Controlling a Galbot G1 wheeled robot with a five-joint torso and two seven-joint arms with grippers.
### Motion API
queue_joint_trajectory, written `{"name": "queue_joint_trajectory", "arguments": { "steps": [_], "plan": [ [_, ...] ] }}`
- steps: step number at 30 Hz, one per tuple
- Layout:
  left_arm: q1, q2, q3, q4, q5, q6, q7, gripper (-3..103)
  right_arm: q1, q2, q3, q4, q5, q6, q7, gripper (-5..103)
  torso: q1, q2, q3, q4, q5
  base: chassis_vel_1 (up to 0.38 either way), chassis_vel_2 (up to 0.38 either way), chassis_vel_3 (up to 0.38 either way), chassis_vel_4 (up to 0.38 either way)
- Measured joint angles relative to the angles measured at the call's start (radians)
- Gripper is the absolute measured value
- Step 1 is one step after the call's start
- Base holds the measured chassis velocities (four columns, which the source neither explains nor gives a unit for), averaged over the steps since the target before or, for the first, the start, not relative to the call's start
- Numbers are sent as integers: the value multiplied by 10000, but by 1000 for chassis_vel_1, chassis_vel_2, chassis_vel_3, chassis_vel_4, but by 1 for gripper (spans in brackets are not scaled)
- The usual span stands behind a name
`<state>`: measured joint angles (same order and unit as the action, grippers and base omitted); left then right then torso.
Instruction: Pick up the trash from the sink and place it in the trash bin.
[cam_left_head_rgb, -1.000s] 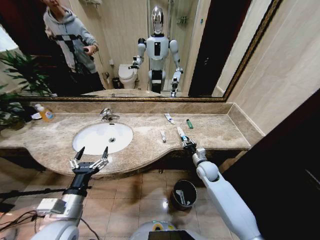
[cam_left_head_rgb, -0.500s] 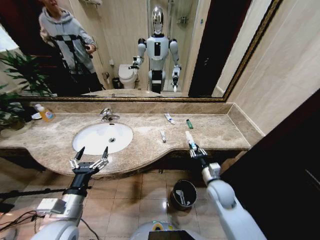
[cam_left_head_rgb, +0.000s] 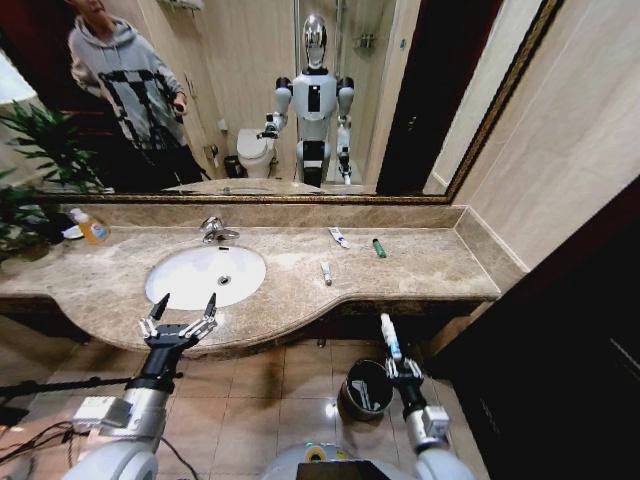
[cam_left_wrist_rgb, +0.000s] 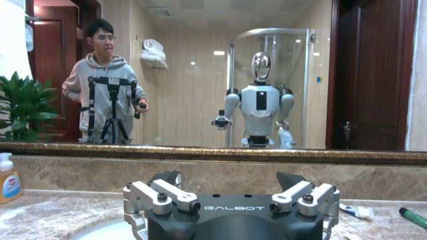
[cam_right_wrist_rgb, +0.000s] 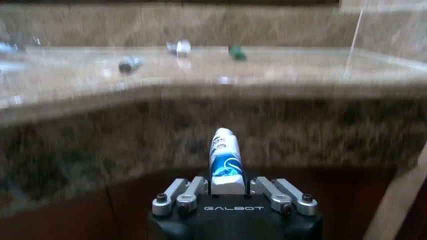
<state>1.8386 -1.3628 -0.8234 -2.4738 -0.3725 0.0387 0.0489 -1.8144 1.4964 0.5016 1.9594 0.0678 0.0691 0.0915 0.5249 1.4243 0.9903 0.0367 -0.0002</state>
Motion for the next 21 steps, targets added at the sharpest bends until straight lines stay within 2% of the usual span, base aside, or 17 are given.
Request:
{"name": "queue_joint_trajectory", "arguments": {
  "steps": [2, 6, 7, 16, 21],
  "plan": [
    [0, 0, 0, 0, 0, 0, 0, 100, 115, -17, -15, -243, -7, -45, -5, 27, 0, 0, 0, 0, 0, 0, 0, 0, 0],
    [0, 0, -1, 0, 0, 0, -1, 100, 945, -186, -41, -2070, -60, -255, -112, 27, 1, -1, 1, 1, 2, 0, 0, 0, 0],
    [0, 0, -1, 0, 0, 0, -1, 100, 945, -186, -41, -2070, -60, -255, -112, 27, 1, -1, 1, 1, 2, 0, 0, 0, 0],
    [0, 0, -1, 0, 0, 0, -1, 100, 2947, -396, -184, -5753, -40, -992, -994, 27, 2, -2, 1, 2, 1, 0, 0, 0, 0],
    [0, 0, 0, 0, 0, 0, 0, 100, 3735, -383, -232, -7526, -305, -916, -1270, 27, 2, -2, 2, 0, 1, 0, 0, 0, 0]
  ]
}}
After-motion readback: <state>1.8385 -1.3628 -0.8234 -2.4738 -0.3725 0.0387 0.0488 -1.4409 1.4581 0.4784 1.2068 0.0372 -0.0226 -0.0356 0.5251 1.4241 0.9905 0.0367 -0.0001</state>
